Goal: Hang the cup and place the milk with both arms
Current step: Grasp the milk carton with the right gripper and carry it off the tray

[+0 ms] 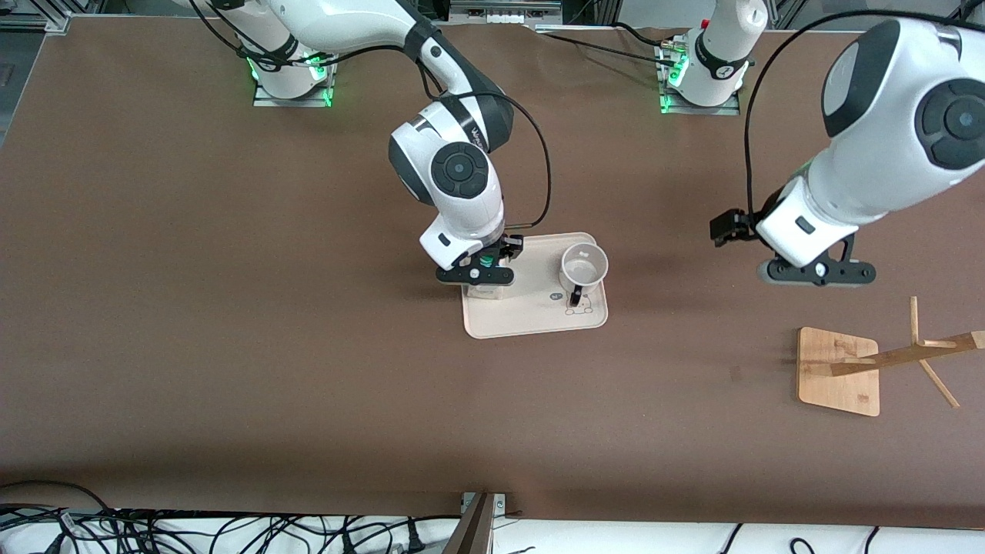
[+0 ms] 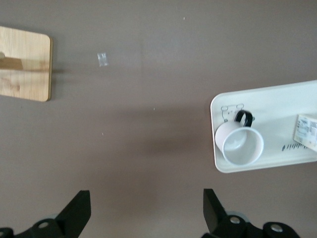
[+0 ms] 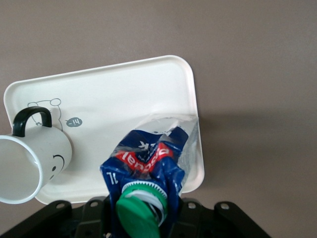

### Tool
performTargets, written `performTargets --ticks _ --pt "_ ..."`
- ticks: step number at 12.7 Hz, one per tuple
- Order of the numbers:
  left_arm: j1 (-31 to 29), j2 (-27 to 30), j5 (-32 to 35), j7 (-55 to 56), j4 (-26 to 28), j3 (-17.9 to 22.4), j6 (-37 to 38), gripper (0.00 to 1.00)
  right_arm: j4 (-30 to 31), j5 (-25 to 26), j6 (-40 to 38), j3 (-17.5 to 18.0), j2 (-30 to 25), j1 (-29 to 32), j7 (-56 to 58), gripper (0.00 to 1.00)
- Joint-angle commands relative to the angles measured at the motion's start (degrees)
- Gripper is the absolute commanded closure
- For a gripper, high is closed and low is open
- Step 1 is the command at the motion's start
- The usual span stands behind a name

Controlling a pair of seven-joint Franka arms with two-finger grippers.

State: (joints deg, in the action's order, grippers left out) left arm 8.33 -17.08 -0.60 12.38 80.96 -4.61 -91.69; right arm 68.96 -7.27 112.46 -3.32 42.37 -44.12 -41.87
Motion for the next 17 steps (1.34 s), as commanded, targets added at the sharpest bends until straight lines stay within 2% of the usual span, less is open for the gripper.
performTargets --ticks 1,4,6,8,11,13,15,17 --pt "0.5 -4.6 -0.7 1.0 -6.2 0.2 1.3 0.0 0.4 -0.7 -3.5 -0.3 -3.4 0.7 0.8 0.8" --pt "0.5 -6.6 -0.5 1.4 -4.4 0.1 -4.3 0.0 -0.1 -3.9 -10.0 -0.2 -8.8 7.2 8.4 0.8" --pt "2.6 -10.5 -0.2 3.9 -3.5 0.1 -9.6 0.0 0.9 -4.8 -15.3 -0.8 -11.2 11.7 17.0 0.79" --pt "5.6 -12.5 -0.2 9.6 -1.2 0.2 -15.0 0.0 5.5 -4.9 -16.6 -4.9 -14.0 14.3 27.2 0.79" --pt "11.3 -15.5 0.3 18.7 1.4 0.1 -17.7 0.0 15.8 -5.0 -15.4 -13.3 -19.3 15.2 42.7 0.78" --pt "15.1 -15.6 0.3 21.8 7.3 0.2 -23.4 0.0 22.9 -7.1 -12.3 -19.2 -21.7 15.4 51.1 0.77" --pt "19.6 -14.3 0.5 28.4 12.6 0.3 -26.6 0.0 28.7 -7.4 -8.6 -21.9 -23.8 15.4 54.3 0.75" --pt "24.3 -11.8 4.1 31.5 16.2 0.3 -27.3 0.0 34.8 -8.1 -4.2 -24.0 -25.5 15.4 58.6 0.74"
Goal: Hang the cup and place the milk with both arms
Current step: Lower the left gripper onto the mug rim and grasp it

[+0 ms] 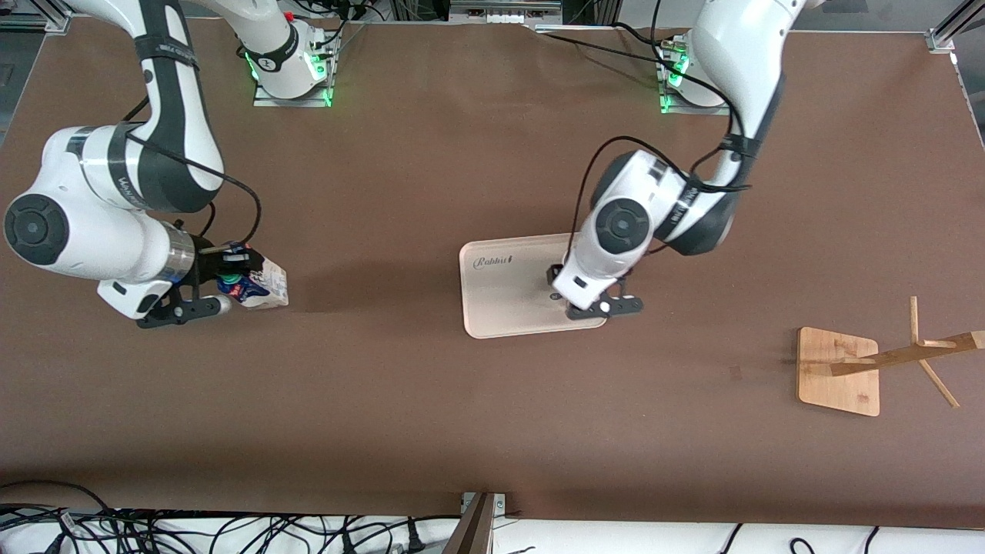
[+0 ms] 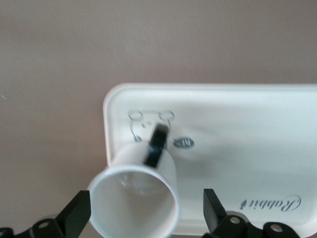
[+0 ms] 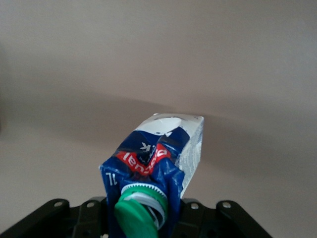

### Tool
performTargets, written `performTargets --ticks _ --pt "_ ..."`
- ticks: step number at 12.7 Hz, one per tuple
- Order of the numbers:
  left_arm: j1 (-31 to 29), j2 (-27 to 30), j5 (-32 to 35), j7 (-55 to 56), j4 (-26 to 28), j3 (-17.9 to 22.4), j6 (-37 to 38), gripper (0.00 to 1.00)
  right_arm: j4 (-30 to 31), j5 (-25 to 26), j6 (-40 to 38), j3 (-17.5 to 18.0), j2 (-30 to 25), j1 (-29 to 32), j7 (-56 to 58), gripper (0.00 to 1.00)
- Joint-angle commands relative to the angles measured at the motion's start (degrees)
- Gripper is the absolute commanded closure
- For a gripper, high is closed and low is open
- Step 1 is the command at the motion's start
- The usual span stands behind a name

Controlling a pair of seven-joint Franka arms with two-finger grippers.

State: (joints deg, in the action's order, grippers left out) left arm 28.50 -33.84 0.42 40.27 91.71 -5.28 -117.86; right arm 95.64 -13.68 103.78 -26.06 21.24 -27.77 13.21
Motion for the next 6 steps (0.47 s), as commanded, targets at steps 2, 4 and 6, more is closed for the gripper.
performTargets --ticks 2,4,6 --pt "5.9 4.6 6.7 5.9 7.1 0.9 -2.4 0.0 12.1 -3.8 7.8 -3.1 -4.6 -0.9 7.2 0.72" --pt "6.3 3.0 11.2 8.6 10.8 0.8 -9.1 0.0 13.4 -4.3 9.1 -3.2 -4.5 -0.8 7.4 0.7" --pt "6.3 2.6 12.5 9.5 13.8 0.9 -13.9 0.12 14.5 -4.7 10.8 -3.2 -4.3 -0.6 7.4 0.7"
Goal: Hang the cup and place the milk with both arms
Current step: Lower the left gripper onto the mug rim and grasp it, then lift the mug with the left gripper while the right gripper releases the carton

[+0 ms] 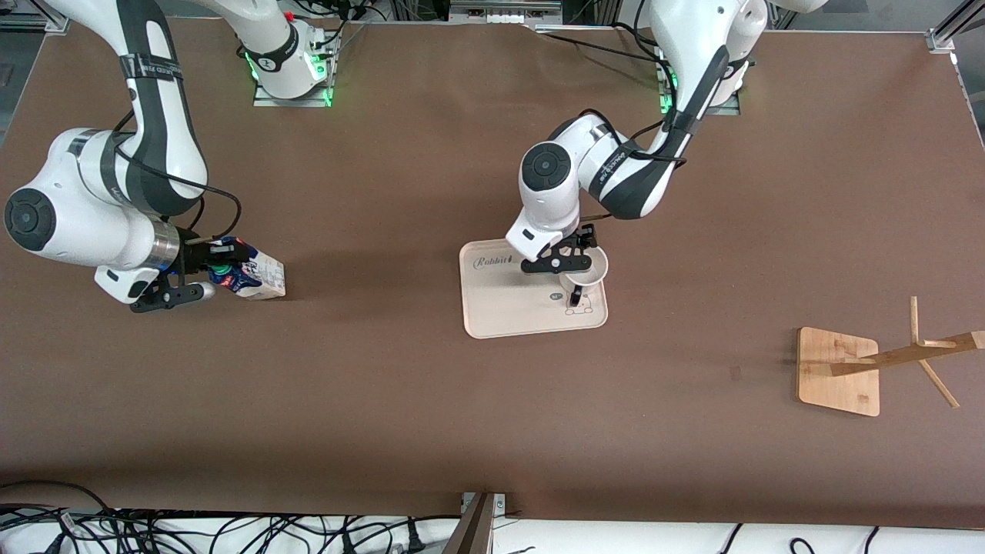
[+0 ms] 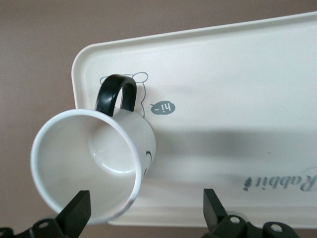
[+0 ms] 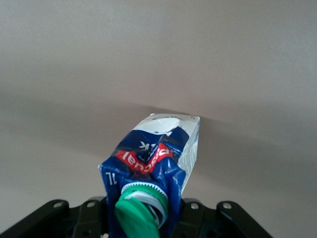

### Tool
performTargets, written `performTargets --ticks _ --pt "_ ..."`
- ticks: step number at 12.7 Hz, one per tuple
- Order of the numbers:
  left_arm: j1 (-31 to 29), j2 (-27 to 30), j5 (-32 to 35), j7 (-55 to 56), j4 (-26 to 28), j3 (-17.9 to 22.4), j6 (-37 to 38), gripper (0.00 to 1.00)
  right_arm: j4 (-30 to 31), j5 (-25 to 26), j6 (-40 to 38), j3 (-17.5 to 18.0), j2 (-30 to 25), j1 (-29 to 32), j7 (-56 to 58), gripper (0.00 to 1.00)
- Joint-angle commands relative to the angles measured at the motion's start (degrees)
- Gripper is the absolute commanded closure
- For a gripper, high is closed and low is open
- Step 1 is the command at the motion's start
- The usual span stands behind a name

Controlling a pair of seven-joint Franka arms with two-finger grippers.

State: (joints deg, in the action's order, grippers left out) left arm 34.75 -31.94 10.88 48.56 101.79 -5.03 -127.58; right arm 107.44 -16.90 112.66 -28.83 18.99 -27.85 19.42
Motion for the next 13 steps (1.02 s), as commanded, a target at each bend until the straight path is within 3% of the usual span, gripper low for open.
performTargets --ticks 1,2,4,6,7,8,11,13 --pt "0.1 0.1 2.0 1.2 3.8 0.6 -4.3 0.38 3.0 -1.9 2.2 -0.4 -1.9 -0.5 1.2 0.69" --pt "0.0 -0.5 2.0 1.2 3.7 0.6 -4.3 0.61 3.0 -2.7 2.5 -0.4 -1.8 -0.3 1.1 0.68" --pt "-0.2 -0.6 2.0 1.2 3.5 0.6 -4.2 1.0 3.0 -2.9 2.7 -0.4 -1.2 -0.1 0.4 0.67" --pt "-0.4 -0.2 2.0 1.2 2.6 1.0 -4.1 1.0 3.0 -2.9 3.3 -0.4 -0.6 0.1 0.4 0.57" --pt "-0.5 -0.1 2.0 1.2 1.6 1.2 -3.7 1.0 3.0 -2.9 3.3 -0.4 -0.4 0.1 0.4 0.34" --pt "-0.6 0.3 2.0 1.3 0.6 1.3 -3.5 1.0 3.0 -2.9 3.3 -0.4 -0.4 0.2 0.4 0.0" --pt "-4.6 4.8 2.0 0.4 -4.5 1.4 3.4 1.0 2.2 -2.8 3.2 -0.4 -0.4 0.2 0.4 0.0" --pt "-8.5 6.0 2.0 -4.1 -12.1 1.4 12.7 1.0 0.6 -2.7 2.5 -0.4 -1.0 0.0 0.5 0.0"
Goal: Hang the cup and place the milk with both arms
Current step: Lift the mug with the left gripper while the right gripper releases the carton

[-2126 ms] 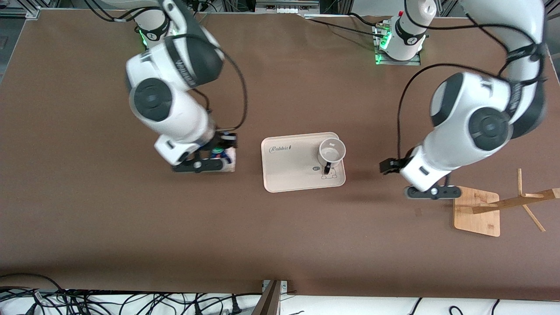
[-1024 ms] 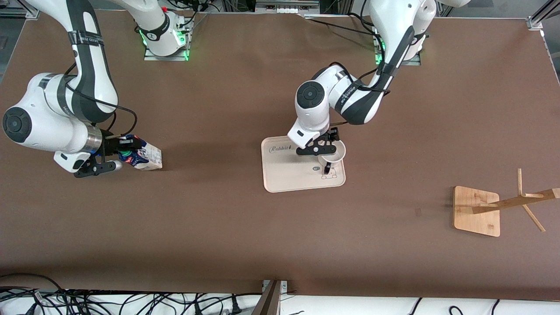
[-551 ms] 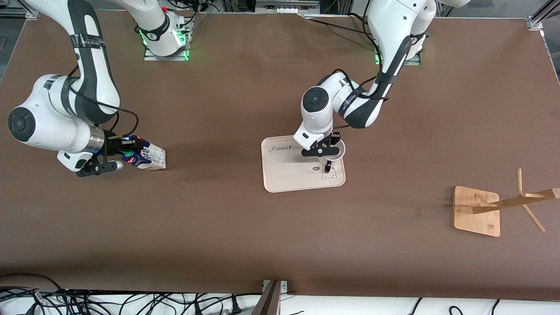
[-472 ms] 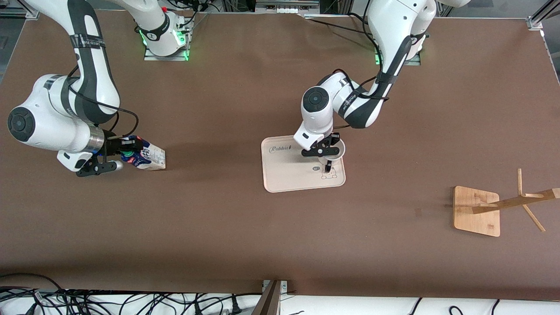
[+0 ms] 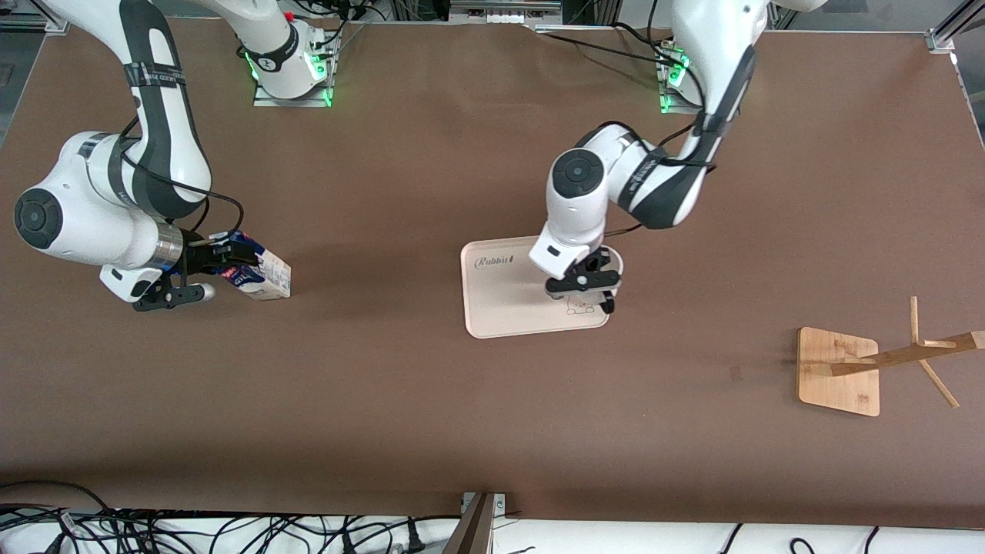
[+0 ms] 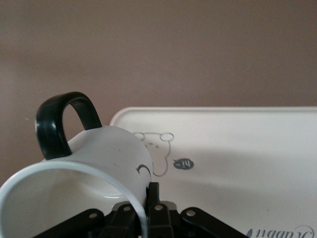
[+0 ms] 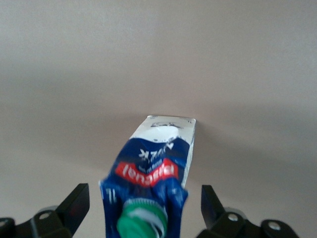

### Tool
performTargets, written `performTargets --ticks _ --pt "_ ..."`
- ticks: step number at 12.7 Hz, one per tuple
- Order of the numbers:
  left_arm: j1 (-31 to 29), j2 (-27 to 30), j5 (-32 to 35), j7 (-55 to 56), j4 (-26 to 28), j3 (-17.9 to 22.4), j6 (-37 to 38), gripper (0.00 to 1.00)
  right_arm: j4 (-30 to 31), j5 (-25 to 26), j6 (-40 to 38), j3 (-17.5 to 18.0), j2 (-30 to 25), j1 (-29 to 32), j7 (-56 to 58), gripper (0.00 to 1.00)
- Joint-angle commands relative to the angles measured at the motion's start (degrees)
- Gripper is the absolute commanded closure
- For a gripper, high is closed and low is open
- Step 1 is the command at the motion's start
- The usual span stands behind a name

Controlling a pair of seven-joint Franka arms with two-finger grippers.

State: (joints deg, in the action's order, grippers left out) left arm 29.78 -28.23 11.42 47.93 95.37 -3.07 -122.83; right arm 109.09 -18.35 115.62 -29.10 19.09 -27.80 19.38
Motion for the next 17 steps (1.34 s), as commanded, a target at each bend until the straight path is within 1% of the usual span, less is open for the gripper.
performTargets --ticks 1,2,3,4,5,6,8,10,12,14,15,16,17 --pt "-5.9 2.2 1.3 -7.6 -9.8 -0.5 12.3 1.0 -2.5 -1.2 -0.6 0.0 -1.2 -0.1 0.6 0.0" --pt "-9.1 2.2 1.1 -12.0 -13.1 -0.6 15.0 1.0 -3.9 -0.6 -0.8 0.0 -1.5 -0.1 0.7 0.0" --pt "-12.3 2.3 0.4 -18.3 -15.9 -0.8 16.9 1.0 -5.6 -0.4 -2.9 -0.1 -1.9 -0.1 0.7 0.0" --pt "-15.1 2.3 0.4 -24.3 -18.3 -1.0 18.3 1.0 -8.3 0.8 -6.3 -0.1 -1.9 -0.1 0.7 0.0" --pt "-17.6 2.3 -0.1 -29.1 -19.5 -1.1 19.2 1.0 -11.3 2.4 -9.2 -0.1 -2.1 -0.1 0.6 0.0" --pt "-19.5 2.4 -0.4 -33.1 -20.2 -1.1 19.3 1.0 -14.0 3.8 -12.1 -0.3 -2.3 -0.2 0.6 0.0" --pt "-24.2 2.6 -1.5 -40.6 -21.1 -1.2 19.2 1.0 -17.0 6.9 -17.9 -0.3 -5.2 -0.2 -0.6 0.0" --pt "-29.1 2.6 -5.5 -47.9 -21.2 -1.2 19.3 1.0 -17.2 11.1 -20.9 0.8 -10.1 -0.8 -3.5 0.0" --pt "-32.5 2.8 -6.1 -52.9 -21.2 -1.2 19.3 1.0 -17.2 11.8 -22.9 1.2 -12.3 -0.8 -3.9 0.0" --pt "-35.7 3.1 -8.4 -57.1 -21.1 -1.2 20.2 1.0 -16.7 12.9 -24.1 1.4 -14.9 -0.8 -3.9 0.0" --pt "-36.4 3.1 -8.8 -57.5 -21.1 -1.1 21.2 1.0 -16.4 14.0 -24.6 2.5 -16.3 -0.2 -4.0 0.0" --pt "-36.9 3.2 -8.9 -57.4 -21.1 -1.1 22.6 1.0 -15.8 15.1 -24.7 6.3 -17.2 3.4 -4.0 0.0" --pt "-37.3 3.2 -8.9 -57.5 -21.1 -1.1 23.2 1.0 -15.4 15.7 -24.7 13.8 -18.3 10.4 -4.1 0.0"
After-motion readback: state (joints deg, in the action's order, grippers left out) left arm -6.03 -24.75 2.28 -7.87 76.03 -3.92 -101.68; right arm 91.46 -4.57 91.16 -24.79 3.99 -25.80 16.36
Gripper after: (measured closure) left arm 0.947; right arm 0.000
